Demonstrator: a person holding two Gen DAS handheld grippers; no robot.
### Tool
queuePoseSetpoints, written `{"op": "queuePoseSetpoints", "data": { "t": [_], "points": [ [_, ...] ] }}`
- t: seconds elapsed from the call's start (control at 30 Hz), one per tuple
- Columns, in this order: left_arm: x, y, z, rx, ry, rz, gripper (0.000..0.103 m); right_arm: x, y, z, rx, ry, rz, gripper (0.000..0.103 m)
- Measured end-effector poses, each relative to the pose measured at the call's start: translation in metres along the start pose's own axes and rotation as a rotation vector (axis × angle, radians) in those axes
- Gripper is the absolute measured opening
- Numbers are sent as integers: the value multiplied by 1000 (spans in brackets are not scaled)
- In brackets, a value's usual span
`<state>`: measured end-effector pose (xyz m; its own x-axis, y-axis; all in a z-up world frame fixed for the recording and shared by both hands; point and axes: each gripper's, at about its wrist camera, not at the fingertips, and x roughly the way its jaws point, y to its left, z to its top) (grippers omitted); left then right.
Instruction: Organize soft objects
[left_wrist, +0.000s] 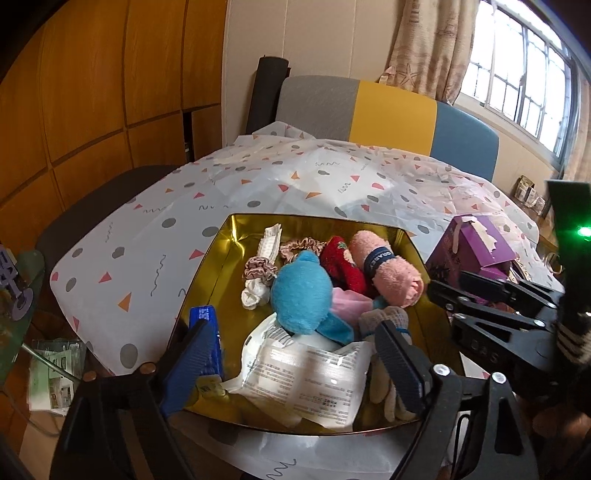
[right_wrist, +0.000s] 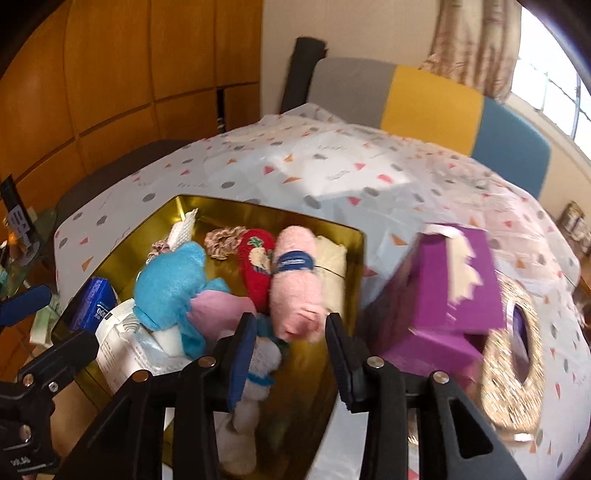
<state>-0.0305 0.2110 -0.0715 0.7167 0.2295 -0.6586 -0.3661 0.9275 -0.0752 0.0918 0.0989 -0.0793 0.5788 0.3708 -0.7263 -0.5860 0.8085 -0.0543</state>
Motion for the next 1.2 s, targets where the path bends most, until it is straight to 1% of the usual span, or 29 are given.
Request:
{"op": "queuePoseSetpoints", "data": {
  "t": [0.1, 0.17, 0.23, 0.27, 0.4, 0.5, 0.57, 0.73, 0.93, 1.2],
  "points": [
    [-7, -9, -2, 4, -17, -10, 100, -19, -6, -10, 48, -35, -57, 42],
    [-11, -17, -5, 16, -33, -5, 103, -31, -11, -17, 88, -56, -98, 43],
    [-14, -24, -8, 25, -34, -9, 103, -42, -15, -25, 121, -72, -144, 49],
    [-15, -28, -10, 29, -31, -19, 103, -47, -17, -29, 139, -76, -168, 49],
    [-19, -37, -16, 34, -28, -38, 103, -57, -26, -44, 182, -74, -213, 50],
    [-23, -42, -17, 48, -38, -17, 103, -63, -32, -54, 197, -77, -238, 50],
    [-29, -45, -17, 56, -58, -11, 103, -67, -35, -59, 213, -80, -252, 50],
    [-37, -46, -15, 48, -95, -1, 103, -81, -41, -63, 247, -126, -277, 50],
    [-38, -50, -16, 55, -99, 38, 103, -89, -45, -62, 257, -143, -281, 50],
    [-37, -50, -18, 50, -92, 41, 103, -89, -46, -64, 263, -146, -285, 50]
  ]
}}
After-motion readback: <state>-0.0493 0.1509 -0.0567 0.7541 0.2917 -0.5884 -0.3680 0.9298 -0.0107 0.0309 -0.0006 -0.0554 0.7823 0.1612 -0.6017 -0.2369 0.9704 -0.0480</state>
